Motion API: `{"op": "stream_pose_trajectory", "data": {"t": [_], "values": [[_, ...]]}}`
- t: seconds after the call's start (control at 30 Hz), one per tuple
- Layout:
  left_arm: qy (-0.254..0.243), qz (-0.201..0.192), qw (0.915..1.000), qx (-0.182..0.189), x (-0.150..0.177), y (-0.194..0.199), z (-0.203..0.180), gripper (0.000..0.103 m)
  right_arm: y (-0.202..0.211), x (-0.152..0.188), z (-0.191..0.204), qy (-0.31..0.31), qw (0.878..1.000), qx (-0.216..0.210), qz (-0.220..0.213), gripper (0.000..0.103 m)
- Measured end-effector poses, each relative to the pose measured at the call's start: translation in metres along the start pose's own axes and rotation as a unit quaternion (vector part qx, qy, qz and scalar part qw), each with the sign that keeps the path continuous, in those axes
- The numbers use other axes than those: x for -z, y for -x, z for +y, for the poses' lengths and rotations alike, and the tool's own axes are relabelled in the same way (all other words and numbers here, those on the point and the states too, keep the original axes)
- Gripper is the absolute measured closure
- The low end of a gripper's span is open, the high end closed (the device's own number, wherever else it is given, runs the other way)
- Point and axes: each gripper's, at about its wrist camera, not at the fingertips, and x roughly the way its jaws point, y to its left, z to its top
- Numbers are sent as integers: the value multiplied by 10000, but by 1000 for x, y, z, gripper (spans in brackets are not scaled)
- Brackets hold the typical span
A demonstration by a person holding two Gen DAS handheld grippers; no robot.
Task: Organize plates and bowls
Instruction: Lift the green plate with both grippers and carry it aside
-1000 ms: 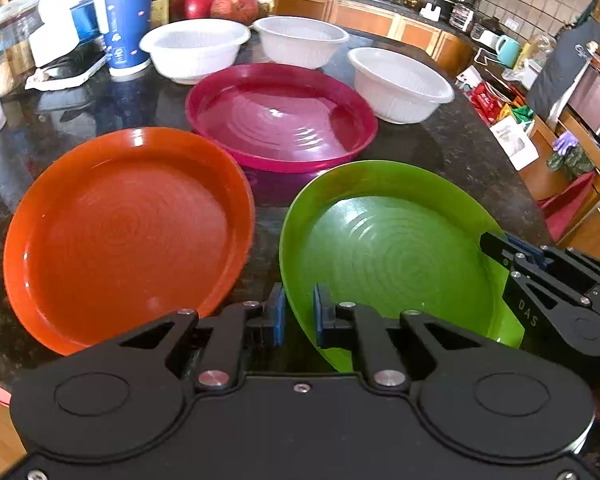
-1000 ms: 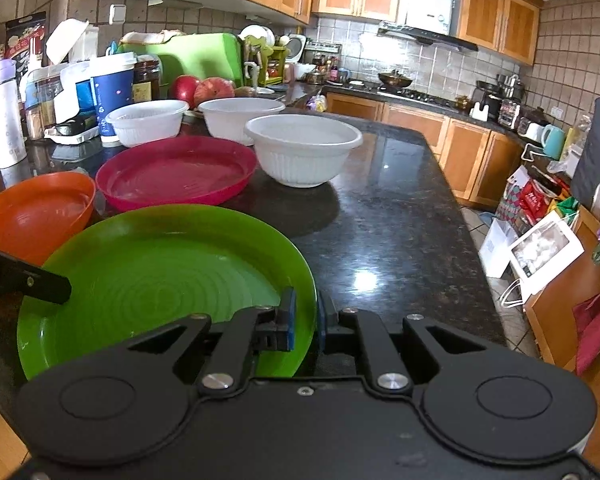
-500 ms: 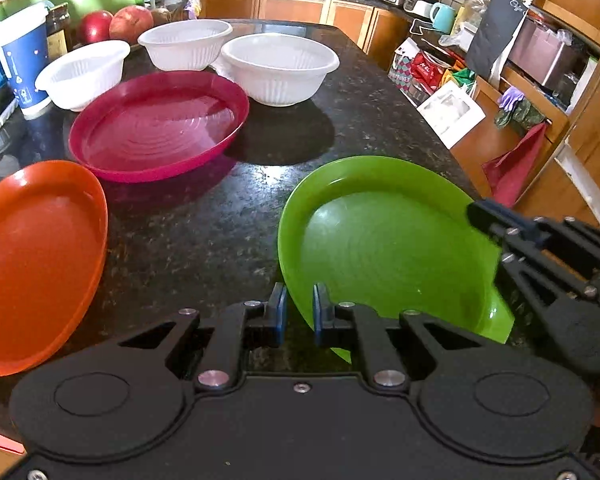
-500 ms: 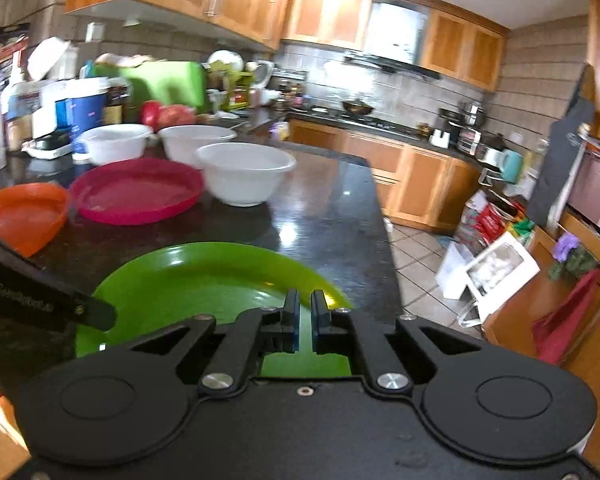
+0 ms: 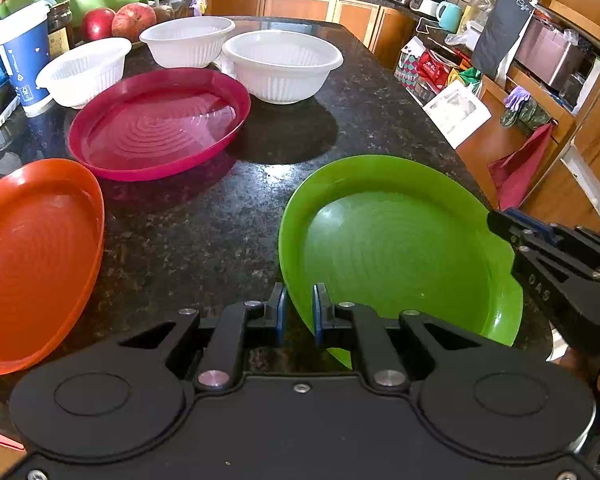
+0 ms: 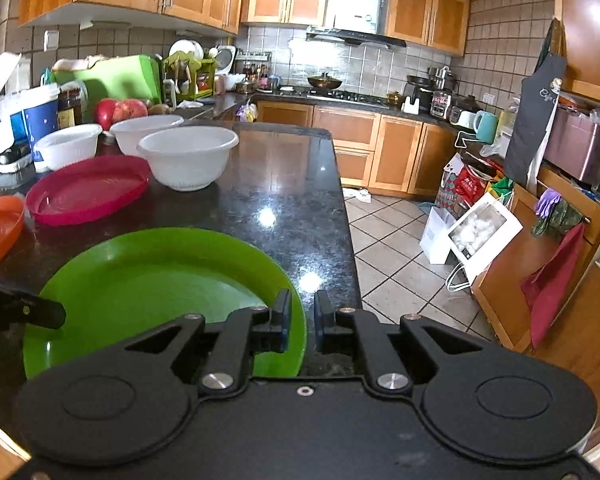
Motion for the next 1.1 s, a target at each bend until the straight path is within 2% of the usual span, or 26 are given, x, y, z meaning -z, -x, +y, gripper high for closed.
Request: {"op": "stream_pose_trajectory", "data": {"t": [0.2, 0.5, 0.63, 0.77, 0.83, 0.9, 1.1], "values": [[-15, -16, 10000, -30, 1, -2, -3, 87, -8, 4, -6, -88, 9995, -97, 274, 93], [-115, -143, 9998, 27, -2, 2, -15, 88, 5, 2, -10, -8, 10000, 36, 17, 96], [-251, 28, 9994, 217, -3, -6, -25, 88, 9, 4, -10, -79, 9999, -85, 29, 97], [-262, -5, 9995, 156, -2, -8, -27, 88, 14, 5, -14, -130, 9997, 83, -184, 95], [-217, -30, 9997, 145, -3, -7, -24, 86, 16, 4, -18, -272, 9994, 108, -206, 94], [-189, -111, 9997, 95, -3, -3, -23, 79, 16, 3, -21, -349, 9991, 126, -202, 93], [-98, -260, 9996, 28, 0, 11, -11, 67, 19, -3, -19, -613, 9975, 139, -325, 76]]}}
